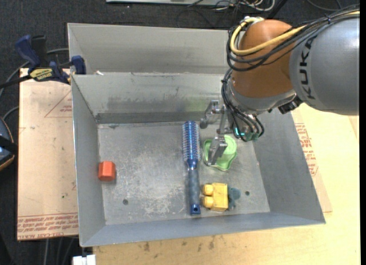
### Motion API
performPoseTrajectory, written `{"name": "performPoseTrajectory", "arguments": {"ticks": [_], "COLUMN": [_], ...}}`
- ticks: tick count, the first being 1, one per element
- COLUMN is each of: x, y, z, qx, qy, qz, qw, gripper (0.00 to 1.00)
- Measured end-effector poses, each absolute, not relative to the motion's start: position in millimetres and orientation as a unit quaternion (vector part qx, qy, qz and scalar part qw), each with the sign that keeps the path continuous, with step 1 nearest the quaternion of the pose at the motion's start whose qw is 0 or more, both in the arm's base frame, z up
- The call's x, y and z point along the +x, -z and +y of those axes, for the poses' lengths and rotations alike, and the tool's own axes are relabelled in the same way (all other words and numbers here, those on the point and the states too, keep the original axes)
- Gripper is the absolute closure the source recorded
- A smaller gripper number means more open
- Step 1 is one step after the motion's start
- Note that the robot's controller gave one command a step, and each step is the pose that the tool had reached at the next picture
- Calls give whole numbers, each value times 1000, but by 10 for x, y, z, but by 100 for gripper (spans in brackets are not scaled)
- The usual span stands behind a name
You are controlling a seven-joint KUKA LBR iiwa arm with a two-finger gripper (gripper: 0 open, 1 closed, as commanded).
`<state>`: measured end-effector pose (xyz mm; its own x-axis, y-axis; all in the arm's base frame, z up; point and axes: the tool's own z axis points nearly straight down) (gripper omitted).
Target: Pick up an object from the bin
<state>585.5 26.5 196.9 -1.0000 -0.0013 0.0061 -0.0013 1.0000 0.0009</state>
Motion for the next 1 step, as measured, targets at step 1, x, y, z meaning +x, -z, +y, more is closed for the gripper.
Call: {"name": "performPoseTrajectory", "arguments": {"ticks": [1], "x": [5930], "y": [-778], "z": [-93], "qx": [-4], "qy": [0], "qz": [-1000], "qw": [-1], "gripper": [0]}}
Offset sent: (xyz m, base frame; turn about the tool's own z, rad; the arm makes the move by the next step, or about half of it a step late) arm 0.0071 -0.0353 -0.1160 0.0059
